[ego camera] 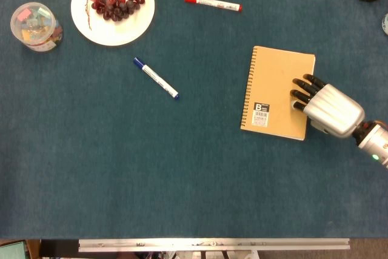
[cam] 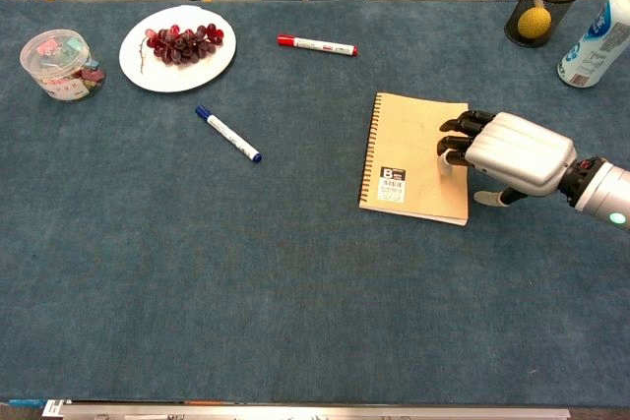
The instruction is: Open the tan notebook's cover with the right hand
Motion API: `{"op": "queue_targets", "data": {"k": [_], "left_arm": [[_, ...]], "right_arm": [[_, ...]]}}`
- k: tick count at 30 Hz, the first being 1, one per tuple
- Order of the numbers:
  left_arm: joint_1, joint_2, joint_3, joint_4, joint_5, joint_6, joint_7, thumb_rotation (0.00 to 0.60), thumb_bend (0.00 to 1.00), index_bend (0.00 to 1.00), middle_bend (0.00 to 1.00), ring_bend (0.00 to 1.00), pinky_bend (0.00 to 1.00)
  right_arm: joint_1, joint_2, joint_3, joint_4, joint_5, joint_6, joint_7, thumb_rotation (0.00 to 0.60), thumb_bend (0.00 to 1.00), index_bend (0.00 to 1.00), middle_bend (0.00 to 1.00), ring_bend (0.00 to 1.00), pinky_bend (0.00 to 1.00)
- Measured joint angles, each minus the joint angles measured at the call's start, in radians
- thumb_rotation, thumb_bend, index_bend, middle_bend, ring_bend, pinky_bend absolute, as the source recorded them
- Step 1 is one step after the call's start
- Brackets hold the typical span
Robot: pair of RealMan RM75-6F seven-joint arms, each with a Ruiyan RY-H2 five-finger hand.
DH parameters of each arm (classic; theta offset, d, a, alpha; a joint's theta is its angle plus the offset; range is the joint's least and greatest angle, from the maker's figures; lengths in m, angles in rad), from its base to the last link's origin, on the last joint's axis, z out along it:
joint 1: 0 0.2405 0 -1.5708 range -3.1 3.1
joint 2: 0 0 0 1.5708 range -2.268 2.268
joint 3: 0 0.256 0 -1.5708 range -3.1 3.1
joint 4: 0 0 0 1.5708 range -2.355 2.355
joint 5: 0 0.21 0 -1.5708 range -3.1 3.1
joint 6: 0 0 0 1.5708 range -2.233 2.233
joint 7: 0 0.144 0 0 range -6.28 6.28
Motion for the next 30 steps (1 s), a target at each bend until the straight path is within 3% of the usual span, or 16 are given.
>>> {"op": "queue_targets", "data": {"k": [12, 30], "left_arm": [[0.0, 0.006, 0.002, -0.004, -0.003, -0.006, -0.002, 0.6, 0.41, 0.25, 0.14, 0.18, 0.11], [-0.001, 0.005, -0.001, -0.008, -0.007, -0.004, 0.004, 0.6, 0.41, 0.25, 0.14, 0.18, 0.11]], "right_arm": [[-0.005, -0.063, 0.01, 0.094, 0.003, 0.011, 0.033, 0.6, 0.18, 0.42, 0.32, 0.14, 0.18], [0.016, -0.07, 0.012, 0.096, 0.006, -0.011, 0.041, 0.6, 0.28, 0.42, 0.32, 0.14, 0.18]]}}
